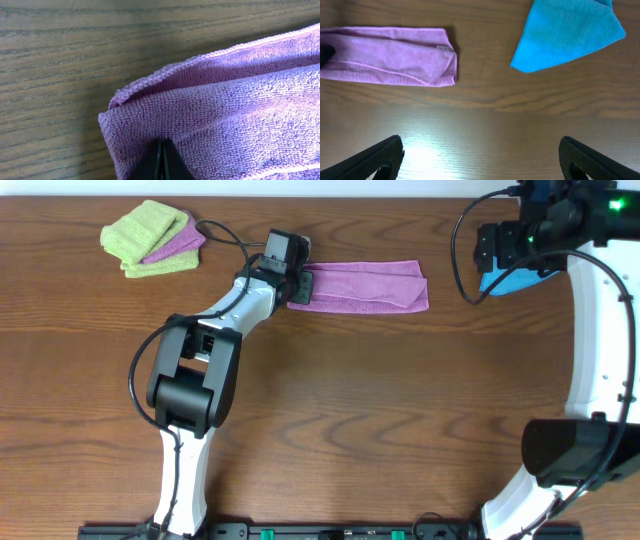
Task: Fold the cloth
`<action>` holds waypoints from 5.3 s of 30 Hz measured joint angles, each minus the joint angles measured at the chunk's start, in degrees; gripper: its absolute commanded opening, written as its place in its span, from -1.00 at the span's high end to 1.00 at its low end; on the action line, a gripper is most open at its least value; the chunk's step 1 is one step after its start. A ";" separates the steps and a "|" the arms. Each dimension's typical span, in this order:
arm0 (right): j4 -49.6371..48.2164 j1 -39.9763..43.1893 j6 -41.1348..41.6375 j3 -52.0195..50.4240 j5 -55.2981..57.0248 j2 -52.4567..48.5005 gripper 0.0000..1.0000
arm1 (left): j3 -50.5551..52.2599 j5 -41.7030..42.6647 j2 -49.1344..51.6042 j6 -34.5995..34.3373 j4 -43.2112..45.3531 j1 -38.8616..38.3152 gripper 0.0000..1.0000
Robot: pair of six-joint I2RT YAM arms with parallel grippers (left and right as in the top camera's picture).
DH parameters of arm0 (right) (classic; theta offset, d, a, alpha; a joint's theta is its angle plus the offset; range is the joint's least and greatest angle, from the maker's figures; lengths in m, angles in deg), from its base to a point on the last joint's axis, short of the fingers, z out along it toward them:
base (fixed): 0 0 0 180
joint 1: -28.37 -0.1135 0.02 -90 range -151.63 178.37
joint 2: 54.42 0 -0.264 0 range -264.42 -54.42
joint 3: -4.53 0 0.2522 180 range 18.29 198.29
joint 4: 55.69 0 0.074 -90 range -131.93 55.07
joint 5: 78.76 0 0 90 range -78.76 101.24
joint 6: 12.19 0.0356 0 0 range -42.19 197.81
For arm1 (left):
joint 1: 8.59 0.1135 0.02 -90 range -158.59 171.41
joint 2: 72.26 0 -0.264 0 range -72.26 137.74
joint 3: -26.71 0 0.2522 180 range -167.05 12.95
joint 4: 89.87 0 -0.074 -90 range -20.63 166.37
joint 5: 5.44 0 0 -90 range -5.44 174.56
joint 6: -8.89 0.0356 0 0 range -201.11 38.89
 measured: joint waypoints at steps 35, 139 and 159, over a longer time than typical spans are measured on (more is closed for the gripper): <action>-42.01 3.63 14.32 -21.22 -47.50 -20.81 -0.99 | -0.22 -0.42 0.00 0.02 -0.76 -1.20 0.89; -42.86 -17.90 21.81 -15.85 -35.50 -25.20 0.97 | -0.96 1.36 -0.02 -1.31 -3.43 -1.49 0.89; -42.84 -17.75 21.84 -15.85 -34.71 -25.20 0.97 | -0.39 3.04 -11.23 -1.49 -8.24 6.99 0.82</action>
